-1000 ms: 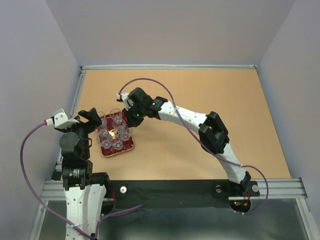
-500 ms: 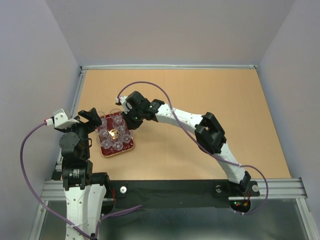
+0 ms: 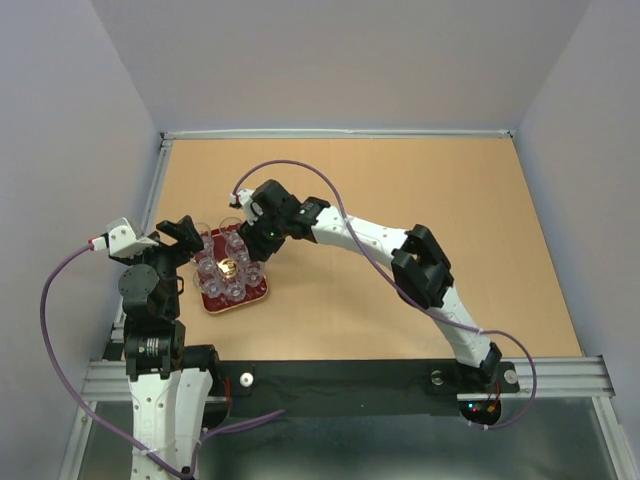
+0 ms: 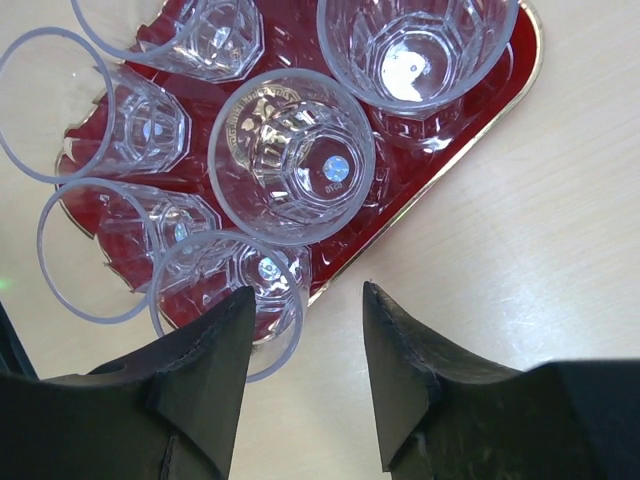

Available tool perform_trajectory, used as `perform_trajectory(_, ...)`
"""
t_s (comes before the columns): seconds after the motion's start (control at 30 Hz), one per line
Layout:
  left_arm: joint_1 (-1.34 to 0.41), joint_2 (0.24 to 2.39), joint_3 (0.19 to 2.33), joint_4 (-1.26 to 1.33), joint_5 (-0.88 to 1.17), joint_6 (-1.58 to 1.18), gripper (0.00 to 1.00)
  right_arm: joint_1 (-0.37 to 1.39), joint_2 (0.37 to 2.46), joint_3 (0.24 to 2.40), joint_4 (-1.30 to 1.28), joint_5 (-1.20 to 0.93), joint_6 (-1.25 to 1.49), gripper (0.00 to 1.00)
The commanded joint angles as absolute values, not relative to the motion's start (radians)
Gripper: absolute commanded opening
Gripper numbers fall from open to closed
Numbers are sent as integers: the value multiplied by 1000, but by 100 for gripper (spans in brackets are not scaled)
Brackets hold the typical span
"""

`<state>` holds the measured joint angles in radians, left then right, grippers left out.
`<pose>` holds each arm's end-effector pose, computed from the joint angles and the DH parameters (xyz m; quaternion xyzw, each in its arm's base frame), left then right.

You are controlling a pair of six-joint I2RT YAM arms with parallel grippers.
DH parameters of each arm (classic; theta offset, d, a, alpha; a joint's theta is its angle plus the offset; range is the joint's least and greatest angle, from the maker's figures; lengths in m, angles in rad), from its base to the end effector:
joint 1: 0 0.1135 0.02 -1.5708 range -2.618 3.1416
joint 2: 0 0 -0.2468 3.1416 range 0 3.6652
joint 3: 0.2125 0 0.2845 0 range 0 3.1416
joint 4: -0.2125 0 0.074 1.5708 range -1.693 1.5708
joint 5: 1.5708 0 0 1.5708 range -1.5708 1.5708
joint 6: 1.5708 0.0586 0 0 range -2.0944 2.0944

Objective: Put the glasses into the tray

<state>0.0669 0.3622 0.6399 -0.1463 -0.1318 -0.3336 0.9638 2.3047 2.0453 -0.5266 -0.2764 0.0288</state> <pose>0.1703 0.0191 0.3522 -0.1794 0.6347 -0.0567 0.7495 0.3072 0.4704 0.1912 -0.4595 0.7932 0.2923 0.2725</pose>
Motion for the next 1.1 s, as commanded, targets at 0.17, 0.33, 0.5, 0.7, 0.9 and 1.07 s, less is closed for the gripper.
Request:
perform_trajectory(0.17, 69, 353, 649, -98, -121, -316, 88, 976, 2149, 2048, -489, -241, -60, 54)
perform_trajectory(0.33, 69, 354, 650, -100, -121, -314, 88, 974, 2138, 2019, -489, -227, -69, 53)
perform_trajectory(0.5, 69, 360, 650, -97, -104, -310, 88, 968, 2038, 1944, -489, -186, -188, 54)
perform_trajectory(0.7, 69, 365, 647, -87, -69, -305, 88, 954, 1915, 1819, -488, -166, -282, 55)
perform_trajectory(0.9, 69, 391, 627, -48, 53, -295, 88, 827, 1728, 1674, -485, -201, -346, 61)
perform_trajectory(1.07, 69, 410, 620, -15, 136, -287, 88, 655, 1499, 1485, -420, -209, -357, 93)
